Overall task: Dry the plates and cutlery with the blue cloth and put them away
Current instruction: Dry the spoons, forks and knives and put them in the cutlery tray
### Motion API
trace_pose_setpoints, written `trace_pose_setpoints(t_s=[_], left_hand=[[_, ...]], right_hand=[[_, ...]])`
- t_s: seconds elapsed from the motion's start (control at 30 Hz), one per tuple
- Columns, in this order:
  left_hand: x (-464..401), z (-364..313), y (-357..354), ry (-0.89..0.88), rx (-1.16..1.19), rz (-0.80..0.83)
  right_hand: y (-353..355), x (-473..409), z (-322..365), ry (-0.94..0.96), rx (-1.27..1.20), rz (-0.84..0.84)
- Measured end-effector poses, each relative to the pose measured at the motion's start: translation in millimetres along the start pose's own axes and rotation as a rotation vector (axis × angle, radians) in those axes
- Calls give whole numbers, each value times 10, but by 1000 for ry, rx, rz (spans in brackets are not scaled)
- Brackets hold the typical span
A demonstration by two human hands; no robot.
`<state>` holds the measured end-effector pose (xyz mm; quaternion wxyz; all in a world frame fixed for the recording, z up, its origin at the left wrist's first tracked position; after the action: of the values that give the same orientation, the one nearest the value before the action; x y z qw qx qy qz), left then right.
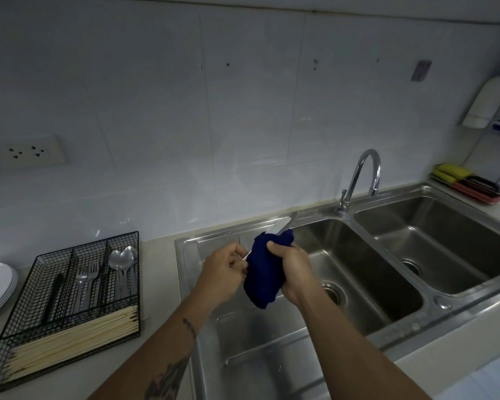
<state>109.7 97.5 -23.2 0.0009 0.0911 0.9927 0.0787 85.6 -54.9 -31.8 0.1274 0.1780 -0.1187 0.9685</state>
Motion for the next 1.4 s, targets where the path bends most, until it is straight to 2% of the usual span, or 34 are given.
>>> trace_pose_setpoints(t_s=[0.07, 0.23, 0.43, 0.53, 0.6, 0.67, 0.83, 0.97, 1.23, 1.3, 1.4], left_hand=[[15, 23, 18, 23, -2, -6], [-11, 81, 56, 68, -16, -4], [-77, 63, 21, 179, -2, 80], [-33, -26, -61, 263, 126, 139], [13, -88, -101, 299, 209, 217], [31, -119, -121, 305, 194, 269], [-12, -154, -101, 278, 178, 193], [-3, -168, -65, 277, 199, 201], [-90, -140, 46, 121, -12, 125], [-117, -122, 73, 124, -27, 116], [-140, -109, 67, 141, 3, 152]], right_hand=[[49, -34, 50, 29, 7, -94], [202, -55, 224, 69, -51, -185], [269, -73, 226, -7, -335, -32], [304, -81, 170, -8, -438, 1], [322, -102, 132, -23, -401, 14], [302, -127, 99, -35, -317, 53], [198, -152, 74, -67, -152, 165], [124, -166, 94, -38, -98, 216], [257, -289, 175, -54, 62, -101], [265, -283, 217, -24, 68, -114], [186, -252, 293, 39, 57, -49]])
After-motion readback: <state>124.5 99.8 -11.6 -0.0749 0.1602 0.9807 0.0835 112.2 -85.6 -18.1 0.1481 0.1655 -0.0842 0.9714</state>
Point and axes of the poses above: each hand's wrist, its own x-axis away from the middle knuckle, its own y-axis out of the back of the hand, z = x × y, the point moved 5 cm from there along -x, towards the middle knuckle, and after that the axes turned 15 degrees about x, right-handed, at the moved point
